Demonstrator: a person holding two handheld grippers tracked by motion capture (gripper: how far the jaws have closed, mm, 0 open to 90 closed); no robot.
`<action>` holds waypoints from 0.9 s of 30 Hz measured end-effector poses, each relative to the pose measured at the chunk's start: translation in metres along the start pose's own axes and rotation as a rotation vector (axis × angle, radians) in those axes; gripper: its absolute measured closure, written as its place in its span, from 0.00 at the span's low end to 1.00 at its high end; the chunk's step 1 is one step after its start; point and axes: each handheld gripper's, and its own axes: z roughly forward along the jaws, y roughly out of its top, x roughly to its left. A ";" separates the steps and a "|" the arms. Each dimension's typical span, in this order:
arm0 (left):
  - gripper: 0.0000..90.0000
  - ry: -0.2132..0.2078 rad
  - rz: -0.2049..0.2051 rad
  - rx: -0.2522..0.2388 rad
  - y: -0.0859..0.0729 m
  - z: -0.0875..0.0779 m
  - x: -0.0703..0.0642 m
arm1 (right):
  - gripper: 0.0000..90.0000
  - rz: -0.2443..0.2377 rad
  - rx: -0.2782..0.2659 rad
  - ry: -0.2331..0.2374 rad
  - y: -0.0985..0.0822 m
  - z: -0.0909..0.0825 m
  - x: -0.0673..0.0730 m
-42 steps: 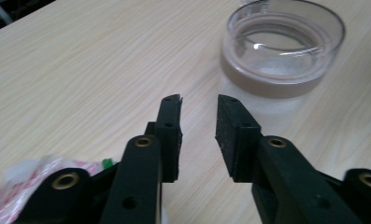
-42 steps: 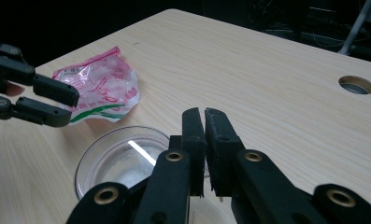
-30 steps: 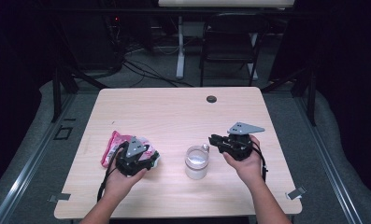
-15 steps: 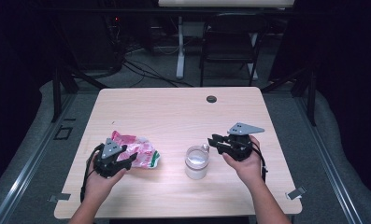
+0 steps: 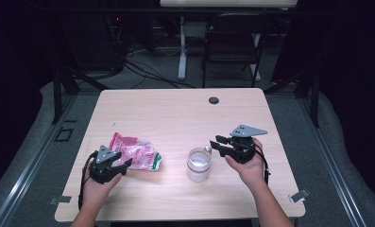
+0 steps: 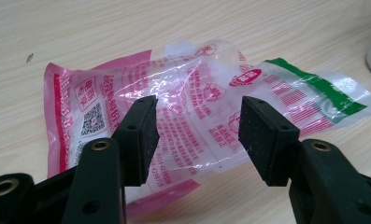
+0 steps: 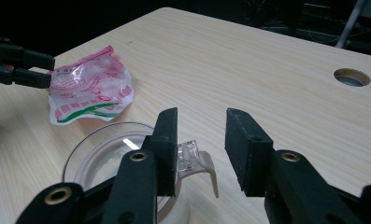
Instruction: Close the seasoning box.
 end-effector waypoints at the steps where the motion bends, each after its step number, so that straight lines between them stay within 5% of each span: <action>1: 0.52 0.005 -0.004 0.004 -0.001 0.001 0.001 | 0.71 0.005 0.000 -0.004 0.000 0.000 0.000; 13: 0.52 0.042 -0.004 0.055 -0.006 0.009 0.010 | 0.66 0.032 -0.002 -0.021 -0.005 0.001 -0.007; 27: 0.50 0.050 0.041 0.069 -0.005 0.013 0.003 | 0.61 0.052 0.013 -0.052 -0.011 0.004 -0.013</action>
